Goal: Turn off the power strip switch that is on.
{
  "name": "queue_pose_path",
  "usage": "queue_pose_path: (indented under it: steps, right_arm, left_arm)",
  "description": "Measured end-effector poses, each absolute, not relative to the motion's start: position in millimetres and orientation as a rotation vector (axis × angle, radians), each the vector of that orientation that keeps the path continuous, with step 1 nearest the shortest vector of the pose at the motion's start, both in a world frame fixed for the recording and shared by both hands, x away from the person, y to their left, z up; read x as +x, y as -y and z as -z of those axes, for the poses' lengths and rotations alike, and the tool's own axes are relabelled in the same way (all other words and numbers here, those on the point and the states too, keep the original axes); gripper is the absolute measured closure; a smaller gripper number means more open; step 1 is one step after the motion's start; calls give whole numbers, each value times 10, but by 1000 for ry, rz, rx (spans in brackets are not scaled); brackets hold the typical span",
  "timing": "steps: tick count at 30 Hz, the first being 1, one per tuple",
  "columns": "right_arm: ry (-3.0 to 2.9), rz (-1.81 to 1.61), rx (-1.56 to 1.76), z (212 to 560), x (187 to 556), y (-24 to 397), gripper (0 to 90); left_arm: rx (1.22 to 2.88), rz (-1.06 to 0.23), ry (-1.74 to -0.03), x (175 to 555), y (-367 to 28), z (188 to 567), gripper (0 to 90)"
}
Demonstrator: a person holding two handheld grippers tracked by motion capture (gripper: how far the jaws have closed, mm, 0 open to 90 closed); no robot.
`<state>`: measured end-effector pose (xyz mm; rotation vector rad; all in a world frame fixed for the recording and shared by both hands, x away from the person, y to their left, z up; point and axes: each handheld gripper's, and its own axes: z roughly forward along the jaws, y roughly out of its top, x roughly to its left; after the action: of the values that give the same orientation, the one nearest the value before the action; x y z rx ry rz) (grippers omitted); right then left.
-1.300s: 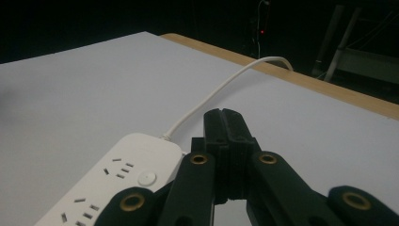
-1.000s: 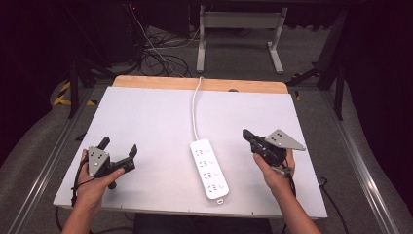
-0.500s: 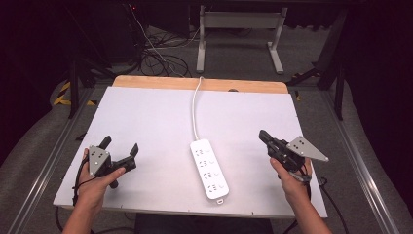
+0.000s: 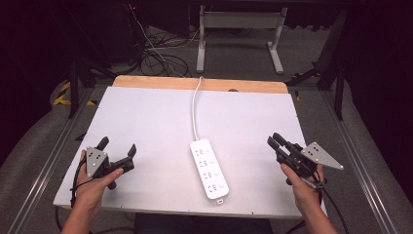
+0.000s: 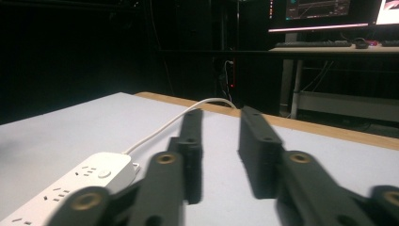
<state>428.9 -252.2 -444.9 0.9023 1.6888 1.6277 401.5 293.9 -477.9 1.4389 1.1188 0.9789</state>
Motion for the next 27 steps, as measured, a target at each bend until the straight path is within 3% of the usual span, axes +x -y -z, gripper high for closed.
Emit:
queue_pose_path:
  steps: [3, 5, 10, 14, 27]
  right_arm:
    - [-1689, -1618, 937, 4457, 4298, 2464, 386]
    - [-1670, -1615, 964, 4465, 4315, 2438, 276]
    - [-1670, -1582, 1011, 4502, 4346, 2423, 104]
    - [-1666, -1570, 1017, 4512, 4359, 2429, 51]
    - [-1680, -1573, 995, 4516, 4366, 2402, 65]
  left_arm:
    - [1435, -980, -1119, 4016, -2946, 4779, 40]
    - [1434, -977, -1120, 4013, -2949, 4779, 40]
    - [1433, -981, -1120, 4012, -2961, 4774, 40]
    - [1434, -982, -1119, 4014, -2959, 4774, 40]
    - [1430, -982, -1122, 4000, -2971, 4774, 40]
